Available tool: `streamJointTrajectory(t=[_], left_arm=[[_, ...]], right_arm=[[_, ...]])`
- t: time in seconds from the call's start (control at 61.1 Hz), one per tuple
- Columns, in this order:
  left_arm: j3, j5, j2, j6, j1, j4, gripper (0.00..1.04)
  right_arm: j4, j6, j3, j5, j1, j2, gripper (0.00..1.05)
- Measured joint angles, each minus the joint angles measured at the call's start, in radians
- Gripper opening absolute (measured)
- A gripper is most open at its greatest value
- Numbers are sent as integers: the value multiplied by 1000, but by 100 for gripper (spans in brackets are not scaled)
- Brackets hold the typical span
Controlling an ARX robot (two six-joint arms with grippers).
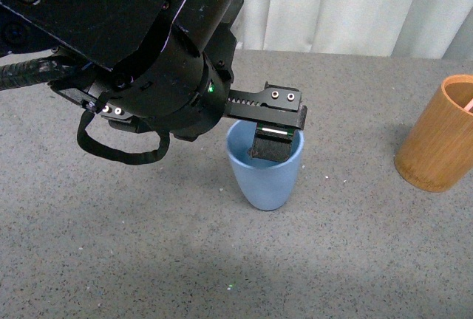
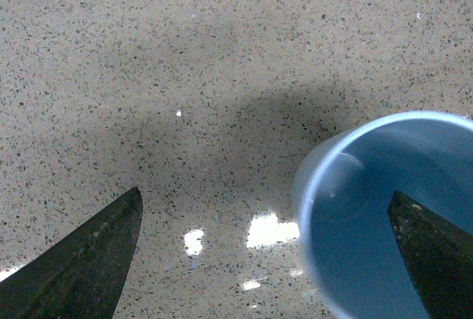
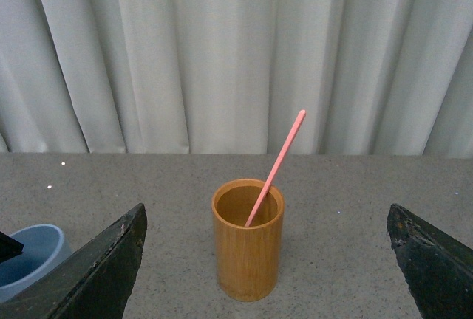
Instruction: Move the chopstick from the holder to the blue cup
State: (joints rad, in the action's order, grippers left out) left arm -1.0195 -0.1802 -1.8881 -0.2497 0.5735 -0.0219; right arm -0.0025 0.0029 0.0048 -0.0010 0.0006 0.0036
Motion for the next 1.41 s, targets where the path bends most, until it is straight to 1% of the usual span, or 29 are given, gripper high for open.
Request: streamJointTrajectory(t=[0.377,0.589,0.704,0.72,0.753,0.769,0.802,0.819,0.835,0.884,0.9,0.917,0.95,0.999,1.081,1.13,1.162,1.179,1.212,1.228,1.261,1.277,1.293,1.31,1.343,1.392,1.408], left_arm=[[0,1,3,-24,3,8,98],[0,-2,60,-150,-21,106,98],[16,-7,105,-179,-30,160,98],[22,-19,109,-176,-30,174,98],[66,-99,116,-126,-30,298,93],[106,-157,122,-97,-35,411,90],[175,-213,135,-37,-45,544,84],[225,-237,151,14,-57,664,81],[279,-234,172,42,-73,749,77],[381,-209,226,106,-117,888,70],[428,-188,260,135,-146,943,66],[450,-178,279,140,-161,967,65],[531,-133,359,171,-226,1032,58],[606,-59,449,194,-300,1050,50],[781,120,634,219,-481,1050,34],[858,146,713,223,-537,1030,27],[924,149,812,224,-565,951,20],[939,151,841,224,-568,925,18],[991,162,978,227,-571,793,11],[1000,166,1018,227,-571,753,9],[999,178,1192,229,-571,568,4],[999,178,1242,230,-571,524,4],[999,180,1347,233,-571,429,4],[999,183,1395,235,-571,384,4],[999,181,1578,238,-571,233,4],[999,182,1750,240,-571,100,4],[999,183,1773,241,-571,82,4]], right_arm=[[0,0,0,0,0,0,95],[0,0,0,0,0,0,95],[0,0,0,0,0,0,95],[0,0,0,0,0,0,95],[0,0,0,0,0,0,95],[0,0,0,0,0,0,95],[0,0,0,0,0,0,95],[0,0,0,-2,0,0,95],[0,0,0,-2,0,0,95],[0,0,0,0,0,0,95],[0,0,0,2,0,0,95],[0,0,0,2,0,0,95],[0,0,0,3,0,0,95],[0,0,0,3,0,0,95],[0,0,0,2,0,0,95],[0,0,0,0,0,0,95],[0,0,0,-1,0,0,95],[0,0,0,-1,0,0,95],[0,0,0,-1,0,0,95],[0,0,0,-2,0,0,95],[0,0,0,-1,0,0,95],[0,0,0,-2,0,1,95],[0,0,0,-1,0,0,95],[0,0,0,-1,0,0,95],[0,0,0,3,0,0,95],[0,0,0,6,0,0,95],[0,0,0,6,0,0,95]])
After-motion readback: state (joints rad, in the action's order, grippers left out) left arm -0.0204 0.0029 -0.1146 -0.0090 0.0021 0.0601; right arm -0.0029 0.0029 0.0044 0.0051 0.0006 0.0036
